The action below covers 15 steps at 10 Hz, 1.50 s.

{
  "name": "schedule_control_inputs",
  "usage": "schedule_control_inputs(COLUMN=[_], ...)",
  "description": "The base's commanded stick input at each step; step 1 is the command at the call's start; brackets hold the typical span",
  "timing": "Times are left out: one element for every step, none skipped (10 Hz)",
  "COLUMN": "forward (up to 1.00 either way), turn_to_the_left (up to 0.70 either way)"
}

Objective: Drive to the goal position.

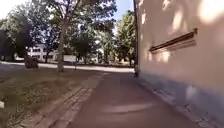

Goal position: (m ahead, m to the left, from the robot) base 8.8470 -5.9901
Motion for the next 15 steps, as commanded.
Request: schedule_control_inputs(forward=[0.70, 0.70, 0.70, 0.70, 0.70, 0.70, 0.70, 0.70, 0.70, 0.70, 0.70, 0.70, 0.70, 0.70, 0.70], turn_to_the_left=[0.00, 0.00, 0.00, 0.00, 0.00, 0.00, 0.00, 0.00, 0.00, 0.00, 0.00, 0.00, 0.00, 0.00, 0.00])
